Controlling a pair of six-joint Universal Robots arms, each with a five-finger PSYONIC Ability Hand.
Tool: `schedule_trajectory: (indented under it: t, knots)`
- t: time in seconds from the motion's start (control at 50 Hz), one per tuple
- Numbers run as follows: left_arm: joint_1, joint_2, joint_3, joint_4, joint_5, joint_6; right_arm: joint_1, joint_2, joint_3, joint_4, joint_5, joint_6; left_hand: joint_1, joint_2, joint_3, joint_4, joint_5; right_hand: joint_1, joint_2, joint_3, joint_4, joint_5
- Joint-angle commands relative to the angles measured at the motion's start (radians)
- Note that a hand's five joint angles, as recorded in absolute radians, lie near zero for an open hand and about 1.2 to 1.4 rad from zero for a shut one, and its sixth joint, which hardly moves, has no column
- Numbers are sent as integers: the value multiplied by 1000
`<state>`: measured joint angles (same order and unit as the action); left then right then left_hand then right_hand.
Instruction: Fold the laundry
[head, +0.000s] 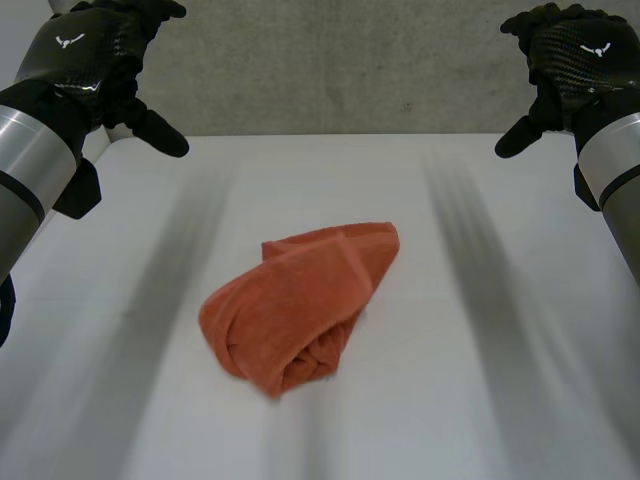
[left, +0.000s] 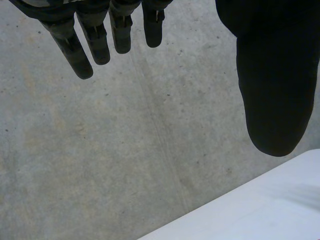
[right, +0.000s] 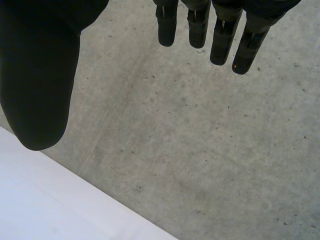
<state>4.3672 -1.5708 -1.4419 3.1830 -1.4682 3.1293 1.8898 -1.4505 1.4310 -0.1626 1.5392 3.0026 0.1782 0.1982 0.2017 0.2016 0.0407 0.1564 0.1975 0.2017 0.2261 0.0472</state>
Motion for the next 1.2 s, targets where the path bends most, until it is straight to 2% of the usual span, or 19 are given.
schedule_trajectory:
  t: [0.02, 0.12, 0.16, 0.3, 0.38, 0.4, 0.48, 0.54, 0.58, 0.62, 0.7, 0.74, 0.82, 0.84, 0.86, 0.94, 1.02, 1.14, 1.2]
  knots:
    - [2, 0, 0, 0, 0, 2, 0, 2, -4, 2, -10, 1, -4, -24, -27, -27, -41, 18, -23, -27, -52, -47]
    - [0, -5, 2, -3, 0, 3, 0, 7, -14, 12, -34, -4, -4, -24, -27, -27, -41, 18, -23, -27, -52, -47]
    - [0, -9, 5, -8, -1, 2, 0, 12, -15, 24, -98, -49, 0, -20, -24, -23, -37, 18, -23, -27, -52, -47]
    - [-15, -28, 9, -66, -8, 6, 2, 70, -29, 130, -197, -152, 24, 4, 0, 0, -13, 18, -23, -27, -52, -47]
    - [-70, -92, 6, -84, -6, 6, 8, 142, -76, 230, -211, -153, 24, 4, 0, 0, -13, 18, -23, -27, -52, -47]
    - [-115, -136, 12, -84, -8, 8, 8, 159, -87, 251, -211, -153, 27, 6, 3, 3, -11, 18, -23, -27, -52, -47]
    - [-196, -238, 40, -83, -8, 31, 14, 235, -126, 342, -212, -154, 44, 24, 21, 21, 7, 18, -23, -27, -52, -47]
    - [-274, -375, 101, -83, -3, 116, 17, 281, -127, 377, -211, -163, 105, 85, 82, 82, 68, 18, -23, -27, -52, -47]
    - [-288, -400, 110, -81, -3, 139, 14, 288, -126, 380, -209, -163, 112, 92, 88, 88, 75, 18, -23, -27, -52, -47]
    - [-336, -506, 146, -75, -9, 234, 5, 303, -106, 380, -211, -163, 123, 103, 100, 100, 86, 18, -23, -27, -52, -47]
    - [-368, -619, 184, -60, -17, 349, 3, 311, -72, 376, -212, -165, 173, 153, 149, 150, 136, 18, -23, -27, -52, -47]
    - [-370, -638, 192, -55, -20, 368, 3, 315, -61, 374, -214, -166, 206, 186, 182, 182, 169, 18, -23, -27, -52, -47]
    - [-370, -706, 222, -14, -64, 451, 3, 328, -46, 365, -214, -166, 499, 479, 475, 475, 462, 18, -23, -27, -52, -47]
    - [-370, -710, 222, -3, -75, 459, 3, 332, -46, 364, -214, -166, 581, 561, 557, 557, 544, 18, -23, -27, -52, -47]
    - [-370, -712, 221, 23, -96, 465, 3, 343, -49, 360, -214, -168, 805, 785, 782, 782, 768, 18, -23, -27, -52, -47]
    - [-364, -674, 187, 98, -141, 468, 3, 372, -66, 350, -211, -169, 1217, 1197, 1193, 1194, 1180, 18, -23, -27, -52, -47]
    - [-364, -551, 114, 150, -173, 465, 11, 418, -127, 330, -209, -166, 1218, 1198, 1195, 1195, 1181, 18, -23, -27, -52, -47]
    - [-360, -384, 2, 176, -179, 466, 20, 521, -260, 330, -218, -131, 1218, 1198, 1195, 1195, 1181, 18, -23, -27, -52, -47]
    - [-360, -289, -61, 176, -179, 469, 47, 587, -346, 333, -240, -68, 1218, 1198, 1195, 1195, 1181, 18, -23, -27, -52, -47]
